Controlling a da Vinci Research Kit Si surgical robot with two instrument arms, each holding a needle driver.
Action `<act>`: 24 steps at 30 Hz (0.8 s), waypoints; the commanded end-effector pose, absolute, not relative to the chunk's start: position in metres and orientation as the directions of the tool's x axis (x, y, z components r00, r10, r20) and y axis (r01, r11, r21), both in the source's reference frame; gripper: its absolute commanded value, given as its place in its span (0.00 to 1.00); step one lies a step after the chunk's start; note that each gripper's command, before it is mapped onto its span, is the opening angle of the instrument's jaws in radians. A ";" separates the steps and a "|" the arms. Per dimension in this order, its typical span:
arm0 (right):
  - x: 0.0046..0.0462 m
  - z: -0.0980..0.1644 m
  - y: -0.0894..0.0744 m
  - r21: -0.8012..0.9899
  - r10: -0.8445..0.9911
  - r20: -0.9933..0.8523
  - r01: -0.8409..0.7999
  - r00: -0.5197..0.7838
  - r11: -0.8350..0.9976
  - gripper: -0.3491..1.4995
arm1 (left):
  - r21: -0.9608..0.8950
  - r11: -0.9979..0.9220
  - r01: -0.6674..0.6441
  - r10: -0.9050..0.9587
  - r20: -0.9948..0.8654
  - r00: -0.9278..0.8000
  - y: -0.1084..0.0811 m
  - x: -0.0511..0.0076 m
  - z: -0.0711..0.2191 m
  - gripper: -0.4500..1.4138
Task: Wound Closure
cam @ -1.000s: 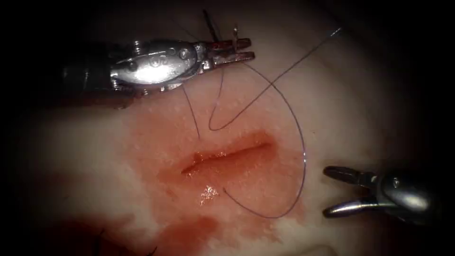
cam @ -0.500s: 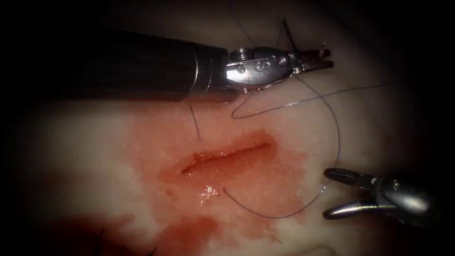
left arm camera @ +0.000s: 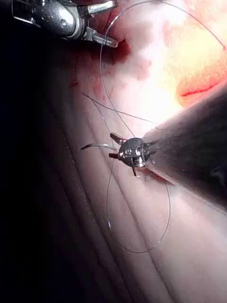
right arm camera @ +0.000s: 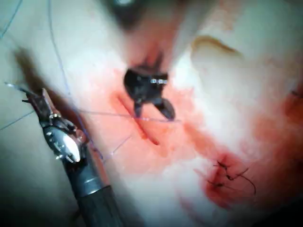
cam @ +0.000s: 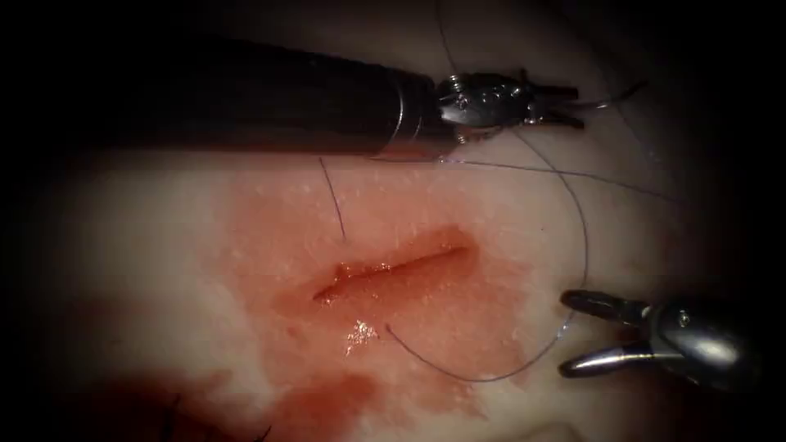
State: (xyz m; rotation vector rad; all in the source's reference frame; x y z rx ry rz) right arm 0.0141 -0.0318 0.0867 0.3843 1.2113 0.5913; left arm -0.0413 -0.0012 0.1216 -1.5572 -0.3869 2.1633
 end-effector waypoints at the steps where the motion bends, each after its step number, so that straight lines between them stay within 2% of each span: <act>1: 0.0147 0.087 -0.032 0.573 0.612 -0.757 -0.217 0.230 0.790 0.86 | -0.475 -0.858 -0.194 0.512 -0.819 -0.261 -0.001 -0.0413 0.121 0.65; 5: 0.0147 0.087 -0.032 0.572 0.611 -0.758 -0.218 0.230 0.791 0.86 | -0.486 -0.849 -0.207 0.526 -0.810 -0.258 0.001 -0.0395 0.119 0.72; 10: 0.0147 0.088 -0.032 0.571 0.610 -0.758 -0.218 0.230 0.792 0.86 | -0.497 -0.835 -0.238 0.548 -0.794 -0.265 0.004 -0.0372 0.118 0.77; 24: 0.0143 0.088 -0.032 0.570 0.609 -0.759 -0.215 0.231 0.793 0.86 | -0.485 -0.827 -0.286 0.556 -0.781 -0.283 0.010 -0.0276 0.112 0.76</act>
